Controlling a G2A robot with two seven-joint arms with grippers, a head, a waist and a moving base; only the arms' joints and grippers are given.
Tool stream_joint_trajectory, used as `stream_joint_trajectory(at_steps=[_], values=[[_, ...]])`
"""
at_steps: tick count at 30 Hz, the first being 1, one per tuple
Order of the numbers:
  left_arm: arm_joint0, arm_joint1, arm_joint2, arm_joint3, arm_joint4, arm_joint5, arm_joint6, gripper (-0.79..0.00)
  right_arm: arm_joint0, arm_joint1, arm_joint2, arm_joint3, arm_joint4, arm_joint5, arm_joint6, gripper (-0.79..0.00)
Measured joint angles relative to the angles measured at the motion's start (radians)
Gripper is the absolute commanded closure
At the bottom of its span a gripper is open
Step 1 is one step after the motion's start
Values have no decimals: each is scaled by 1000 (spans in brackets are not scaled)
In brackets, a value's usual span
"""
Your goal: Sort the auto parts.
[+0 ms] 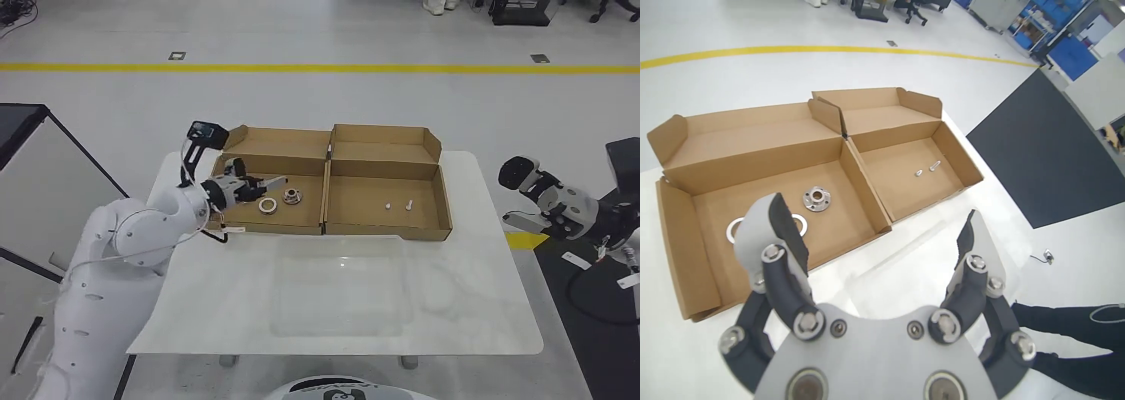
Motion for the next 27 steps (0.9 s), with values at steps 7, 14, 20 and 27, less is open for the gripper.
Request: stream_joint_trajectory(at_steps=[7, 14, 20, 27], values=[[108, 6, -136, -47, -216, -126, 71, -785, 0, 0, 0, 0, 0, 0, 0, -785], [109, 6, -135, -47, -215, -127, 71, -785, 0, 0, 0, 0, 0, 0, 0, -784], [109, 6, -135, -47, -215, -127, 71, -785, 0, 0, 0, 0, 0, 0, 0, -784], [109, 6, -135, -47, -215, -127, 71, -785, 0, 0, 0, 0, 0, 0, 0, -785]])
